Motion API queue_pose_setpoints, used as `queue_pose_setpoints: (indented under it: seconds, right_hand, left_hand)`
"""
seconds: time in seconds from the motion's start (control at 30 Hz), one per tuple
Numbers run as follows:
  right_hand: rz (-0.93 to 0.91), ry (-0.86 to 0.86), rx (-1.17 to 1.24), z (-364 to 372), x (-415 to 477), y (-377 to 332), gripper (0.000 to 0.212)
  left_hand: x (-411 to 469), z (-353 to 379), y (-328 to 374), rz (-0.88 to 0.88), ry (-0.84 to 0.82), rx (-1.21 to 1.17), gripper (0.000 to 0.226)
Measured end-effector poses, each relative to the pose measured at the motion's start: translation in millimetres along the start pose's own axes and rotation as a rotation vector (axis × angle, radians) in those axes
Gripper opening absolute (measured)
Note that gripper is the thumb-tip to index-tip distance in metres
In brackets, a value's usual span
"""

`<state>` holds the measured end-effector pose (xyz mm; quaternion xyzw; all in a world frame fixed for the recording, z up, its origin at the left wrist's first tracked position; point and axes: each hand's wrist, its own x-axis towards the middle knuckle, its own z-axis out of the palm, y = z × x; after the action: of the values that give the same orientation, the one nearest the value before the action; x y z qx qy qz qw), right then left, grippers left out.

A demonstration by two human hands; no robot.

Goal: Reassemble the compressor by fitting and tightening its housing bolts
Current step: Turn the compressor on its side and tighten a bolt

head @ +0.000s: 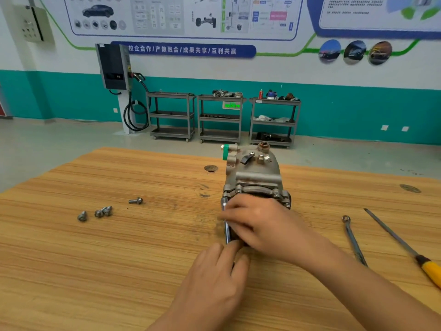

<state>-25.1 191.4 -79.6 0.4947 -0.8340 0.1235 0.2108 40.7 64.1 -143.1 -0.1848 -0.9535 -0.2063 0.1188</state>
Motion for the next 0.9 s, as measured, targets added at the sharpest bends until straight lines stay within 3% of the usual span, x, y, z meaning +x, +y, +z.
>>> queue_pose_setpoints:
  seconds: [0.03, 0.07, 0.13, 0.2, 0.23, 0.3, 0.47, 0.57, 0.63, 0.7, 0.8, 0.9]
  right_hand:
    - [-0.019, -0.088, -0.025, 1, 0, -5, 0.032]
    - [-0.026, -0.161, -0.045, 4, 1, -3, 0.036]
    - [-0.017, -0.292, -0.065, 7, 6, -5, 0.042]
    - [-0.025, -0.343, -0.069, 11, 8, -12, 0.041]
    - [-0.021, -0.359, -0.078, 14, 10, -13, 0.039]
    - [0.020, -0.382, -0.035, 17, 13, -16, 0.036]
    - [0.023, -0.365, -0.114, 29, 17, -18, 0.033]
    - [-0.022, -0.351, -0.250, 35, 14, -20, 0.037]
    - [-0.026, -0.391, -0.311, 36, 13, -22, 0.043]
    - [-0.012, -0.379, -0.335, 36, 9, -22, 0.047]
    - [-0.092, -0.226, -0.400, 41, 3, -22, 0.043]
    - [-0.085, -0.162, -0.362, 46, 2, -23, 0.040]
  left_hand:
    - [-4, 1, -10, 0.000, 0.014, 0.095, 0.038]
    - [-4, -1, -14, -0.072, 0.078, 0.048, 0.042]
    - [-3, -1, -30, 0.073, 0.252, 0.096, 0.041]
    - [-6, -8, -39, 0.181, 0.168, 0.193, 0.015]
    - [-9, -8, -47, 0.299, 0.215, 0.251, 0.013]
    - [-10, -8, -55, 0.372, 0.266, 0.242, 0.016]
    - [-12, -8, -58, 0.319, 0.274, 0.129, 0.015]
    - [-20, -6, -53, -0.035, 0.259, -0.363, 0.028]
    - [-23, -9, -51, -0.377, 0.232, -0.887, 0.026]
    - [-26, -18, -56, -0.705, 0.069, -1.380, 0.024]
    - [-31, -29, -59, -0.875, -0.240, -1.834, 0.031]
    - [-31, -29, -57, -0.946, -0.229, -2.006, 0.029]
